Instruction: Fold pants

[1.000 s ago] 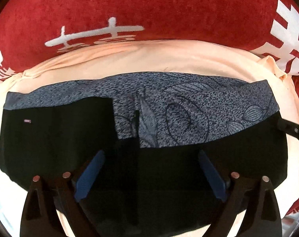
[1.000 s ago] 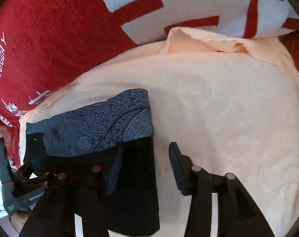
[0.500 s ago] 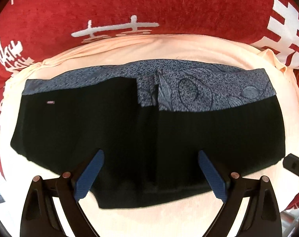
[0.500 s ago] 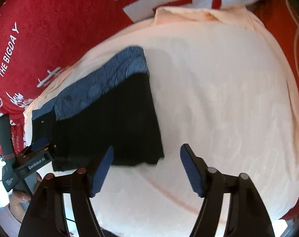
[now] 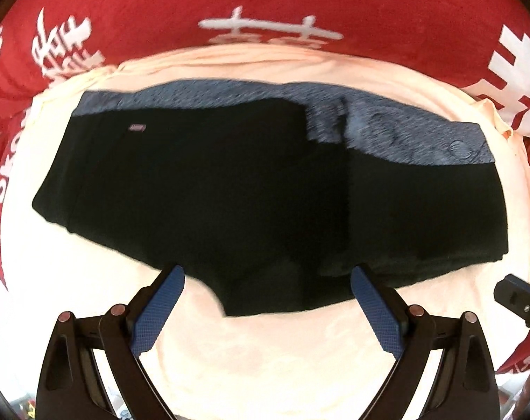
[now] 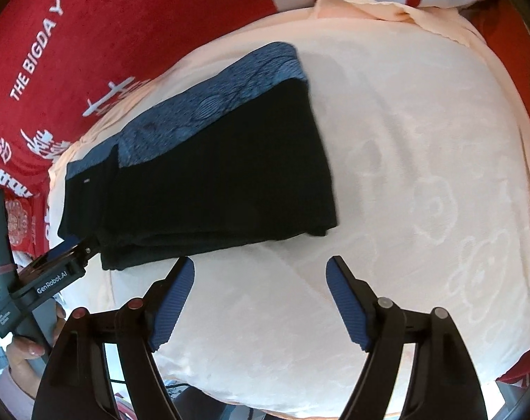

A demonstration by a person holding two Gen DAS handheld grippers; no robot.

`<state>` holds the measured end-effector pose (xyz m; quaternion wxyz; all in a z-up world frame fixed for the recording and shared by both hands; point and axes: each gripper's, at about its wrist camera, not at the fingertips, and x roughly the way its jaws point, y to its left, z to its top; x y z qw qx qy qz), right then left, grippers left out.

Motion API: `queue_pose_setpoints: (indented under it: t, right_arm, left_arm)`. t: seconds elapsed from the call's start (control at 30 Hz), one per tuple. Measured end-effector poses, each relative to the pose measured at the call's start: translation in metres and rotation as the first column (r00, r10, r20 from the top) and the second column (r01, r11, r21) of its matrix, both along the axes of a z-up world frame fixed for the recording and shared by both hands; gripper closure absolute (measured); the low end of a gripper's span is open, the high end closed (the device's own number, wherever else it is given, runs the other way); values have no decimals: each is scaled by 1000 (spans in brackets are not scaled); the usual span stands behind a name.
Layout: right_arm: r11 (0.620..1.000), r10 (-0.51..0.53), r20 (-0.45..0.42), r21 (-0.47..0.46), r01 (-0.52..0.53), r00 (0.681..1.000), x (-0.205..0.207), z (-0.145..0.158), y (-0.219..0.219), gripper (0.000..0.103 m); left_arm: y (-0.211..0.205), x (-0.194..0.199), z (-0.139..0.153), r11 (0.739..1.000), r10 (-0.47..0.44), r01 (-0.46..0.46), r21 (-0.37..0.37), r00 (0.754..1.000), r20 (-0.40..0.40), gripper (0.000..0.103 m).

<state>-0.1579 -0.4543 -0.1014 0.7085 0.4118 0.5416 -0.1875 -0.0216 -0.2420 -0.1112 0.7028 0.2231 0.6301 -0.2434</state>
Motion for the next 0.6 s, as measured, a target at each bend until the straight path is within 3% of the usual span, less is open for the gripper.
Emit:
queue_pose_setpoints:
  t: [0.27,0.43,0.6]
  right_arm:
    - [990,106,-34,-88,-109,994,45,14,64,20]
    - [988,129,-51,-81,-133,990,82,17,107,20]
    - [967,217,-57,-122,-223,974,139,21,154,20]
  left_arm:
    - [65,36,-6,999,2,-4,-38,998,-63,6]
    - [120,81,-1,995,62,-66,-77,997,-49,6]
    - [169,122,-9,982,161,-166,-91,985,-58,6]
